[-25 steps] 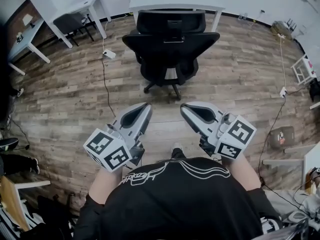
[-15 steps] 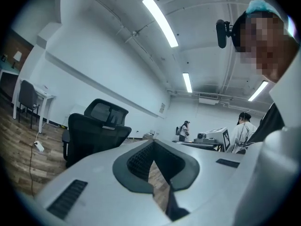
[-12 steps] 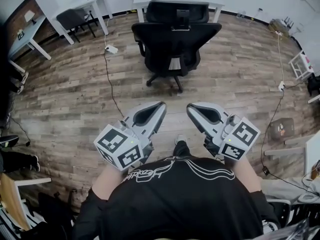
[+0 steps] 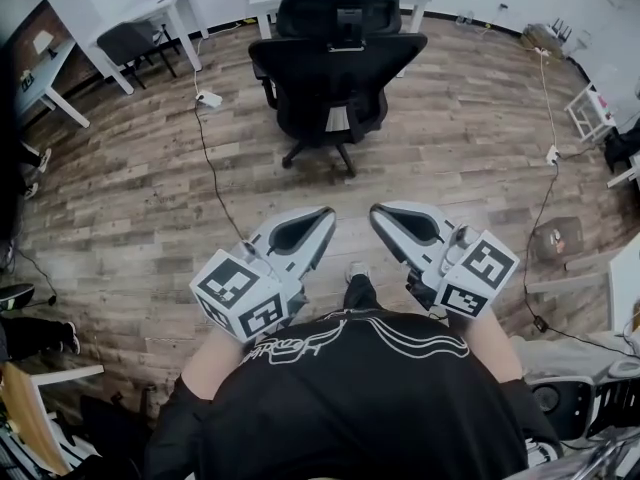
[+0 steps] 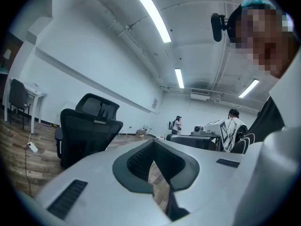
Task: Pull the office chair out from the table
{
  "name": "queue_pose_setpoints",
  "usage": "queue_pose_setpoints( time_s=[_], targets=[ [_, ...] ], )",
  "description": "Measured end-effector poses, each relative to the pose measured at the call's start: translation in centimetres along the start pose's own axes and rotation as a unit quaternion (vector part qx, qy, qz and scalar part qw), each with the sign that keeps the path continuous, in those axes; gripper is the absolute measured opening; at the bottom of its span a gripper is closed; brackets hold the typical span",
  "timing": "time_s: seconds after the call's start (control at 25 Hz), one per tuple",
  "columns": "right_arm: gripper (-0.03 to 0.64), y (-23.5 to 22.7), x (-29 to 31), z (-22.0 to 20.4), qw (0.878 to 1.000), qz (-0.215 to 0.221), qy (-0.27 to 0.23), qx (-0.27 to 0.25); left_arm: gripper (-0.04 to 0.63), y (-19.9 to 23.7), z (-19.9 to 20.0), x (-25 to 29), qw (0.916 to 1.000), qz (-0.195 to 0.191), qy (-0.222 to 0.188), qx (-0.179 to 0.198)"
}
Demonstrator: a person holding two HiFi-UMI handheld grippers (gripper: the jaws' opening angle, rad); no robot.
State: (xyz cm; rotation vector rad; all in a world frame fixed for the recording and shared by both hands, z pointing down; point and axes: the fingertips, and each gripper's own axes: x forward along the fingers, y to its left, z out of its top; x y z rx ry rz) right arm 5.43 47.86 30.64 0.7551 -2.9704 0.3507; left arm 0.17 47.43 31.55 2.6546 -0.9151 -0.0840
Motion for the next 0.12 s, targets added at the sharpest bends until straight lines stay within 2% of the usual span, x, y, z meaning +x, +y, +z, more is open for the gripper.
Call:
queue_pose_setpoints(
  time_s=[0.12],
  targets=[
    [0.035,-0.21,-0.26,-0.14,1.000,-0.007,0.001,-0.002,0.006,-0.07,-0.12,0.27,1.0000,-0.004,0.001,-0.001]
  ],
)
